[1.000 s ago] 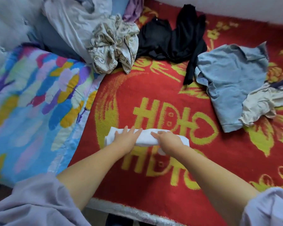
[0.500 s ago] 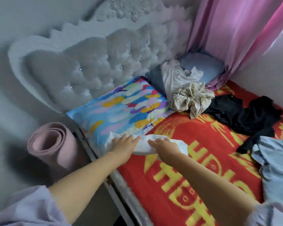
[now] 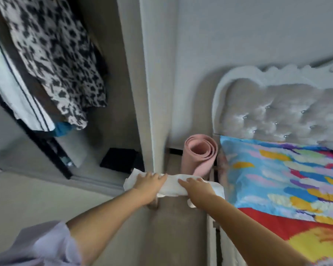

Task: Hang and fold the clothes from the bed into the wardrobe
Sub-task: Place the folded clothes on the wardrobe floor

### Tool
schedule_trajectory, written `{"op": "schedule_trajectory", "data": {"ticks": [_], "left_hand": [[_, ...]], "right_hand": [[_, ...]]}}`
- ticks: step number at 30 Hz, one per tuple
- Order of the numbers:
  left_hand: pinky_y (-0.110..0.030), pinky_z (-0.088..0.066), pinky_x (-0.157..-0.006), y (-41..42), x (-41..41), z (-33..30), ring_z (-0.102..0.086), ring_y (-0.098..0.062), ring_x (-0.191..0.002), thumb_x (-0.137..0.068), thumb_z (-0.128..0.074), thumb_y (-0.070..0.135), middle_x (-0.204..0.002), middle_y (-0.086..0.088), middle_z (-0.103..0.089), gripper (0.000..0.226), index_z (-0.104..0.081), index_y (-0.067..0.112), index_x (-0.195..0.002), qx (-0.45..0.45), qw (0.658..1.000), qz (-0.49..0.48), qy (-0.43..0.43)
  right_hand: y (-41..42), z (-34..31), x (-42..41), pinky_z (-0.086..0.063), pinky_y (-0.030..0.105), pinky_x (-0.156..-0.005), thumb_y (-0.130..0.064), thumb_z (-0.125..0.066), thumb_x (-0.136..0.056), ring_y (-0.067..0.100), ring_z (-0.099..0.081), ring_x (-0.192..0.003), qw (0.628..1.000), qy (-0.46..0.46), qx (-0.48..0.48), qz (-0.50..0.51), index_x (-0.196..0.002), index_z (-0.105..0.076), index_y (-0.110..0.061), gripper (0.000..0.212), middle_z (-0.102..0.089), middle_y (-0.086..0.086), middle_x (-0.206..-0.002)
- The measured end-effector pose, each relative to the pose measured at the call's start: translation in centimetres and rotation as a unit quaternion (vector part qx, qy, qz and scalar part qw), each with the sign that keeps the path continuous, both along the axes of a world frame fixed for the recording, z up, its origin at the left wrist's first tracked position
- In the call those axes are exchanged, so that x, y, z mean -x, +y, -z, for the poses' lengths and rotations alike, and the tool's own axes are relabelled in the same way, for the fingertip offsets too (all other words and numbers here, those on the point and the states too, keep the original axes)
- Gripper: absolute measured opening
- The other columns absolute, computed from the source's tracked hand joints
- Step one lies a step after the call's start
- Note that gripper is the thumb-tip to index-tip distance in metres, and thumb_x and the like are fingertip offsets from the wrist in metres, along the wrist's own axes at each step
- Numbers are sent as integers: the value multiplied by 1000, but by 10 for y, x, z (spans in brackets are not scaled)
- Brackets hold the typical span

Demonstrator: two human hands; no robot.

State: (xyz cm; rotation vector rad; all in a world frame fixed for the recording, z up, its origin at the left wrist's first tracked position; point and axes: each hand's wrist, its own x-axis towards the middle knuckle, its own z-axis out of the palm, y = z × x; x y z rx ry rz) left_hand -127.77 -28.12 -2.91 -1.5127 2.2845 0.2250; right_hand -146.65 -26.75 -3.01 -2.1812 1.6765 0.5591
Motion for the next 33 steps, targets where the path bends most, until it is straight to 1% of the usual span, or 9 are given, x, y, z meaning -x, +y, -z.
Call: {"op": "schedule_trajectory", "data": {"ticks": [2,4,8,13,21,26,30,31,33], "left_hand": [[-43,-38,-96,1,-55,8,-40,-32,-128,-90,-56,16,-144,-9,-37,71,-19,22,-150,-6,999,-39,-12],[-46,-36,-99,3,-112,16,-38,-32,-130,-90,-54,10,-146,-9,-34,74,-16,23,-151,-18,997,-68,-28],[-49,-35,-101,-4,-230,25,-35,-31,-132,-90,-51,5,-146,-9,-36,73,-15,24,-151,-43,992,-106,-44],[-51,-33,-105,-30,-338,30,-31,-33,-136,-90,-50,3,-149,-10,-32,79,-6,25,-153,-59,990,-108,-72],[-55,-33,-105,-138,-377,65,-34,-34,-134,-86,-52,-2,-146,-11,-34,83,-10,25,-152,-86,992,-66,-57],[-59,-35,-102,-235,-383,115,-40,-36,-129,-87,-53,2,-141,-12,-39,81,-10,25,-152,-116,991,-32,-66],[-49,-44,-90,-323,-390,163,-51,-34,-118,-88,-56,6,-131,-11,-50,69,-27,23,-148,-107,993,-4,-57],[-46,-49,-83,-346,-392,178,-59,-33,-107,-83,-63,8,-122,-10,-58,66,-38,23,-142,-81,996,3,-46],[-42,-55,-58,-389,-396,211,-67,-27,-70,-50,-88,13,-86,-6,-69,70,-65,25,-116,-41,998,22,-45]], "right_hand": [[-11,5,-56,-39,44,-104,-12,-62,-85,34,-33,-133,999,-1,-14,-37,-152,-10,-36,89,-32,4,-148],[-19,9,-114,-41,44,-103,-12,-62,-84,34,-36,-131,997,-7,-27,-66,-151,-11,-37,88,-35,4,-145],[-36,25,-232,-41,43,-103,-13,-54,-89,32,-41,-129,993,-32,-34,-105,-150,-16,-37,76,-40,5,-143],[-63,32,-338,-44,44,-100,-17,-68,-83,33,-42,-128,991,-39,-51,-121,-150,-16,-38,87,-41,6,-141],[-157,76,-374,-43,40,-102,-2,-44,-90,29,-44,-130,992,-78,-67,-76,-150,-16,-40,77,-38,3,-146],[-245,137,-380,-45,40,-101,2,-43,-91,29,-41,-132,991,-85,-83,-59,-151,-13,-42,80,-34,4,-150],[-329,192,-388,-34,41,-110,1,-41,-94,32,-37,-135,991,-88,-83,-51,-152,-17,-33,72,-28,11,-154],[-351,206,-391,-32,41,-111,-1,-41,-94,32,-37,-136,991,-87,-83,-53,-152,-19,-30,69,-29,12,-154],[-393,235,-397,-34,40,-110,-8,-47,-94,31,-38,-135,993,-91,-69,-36,-152,-20,-29,68,-32,11,-152]]}}
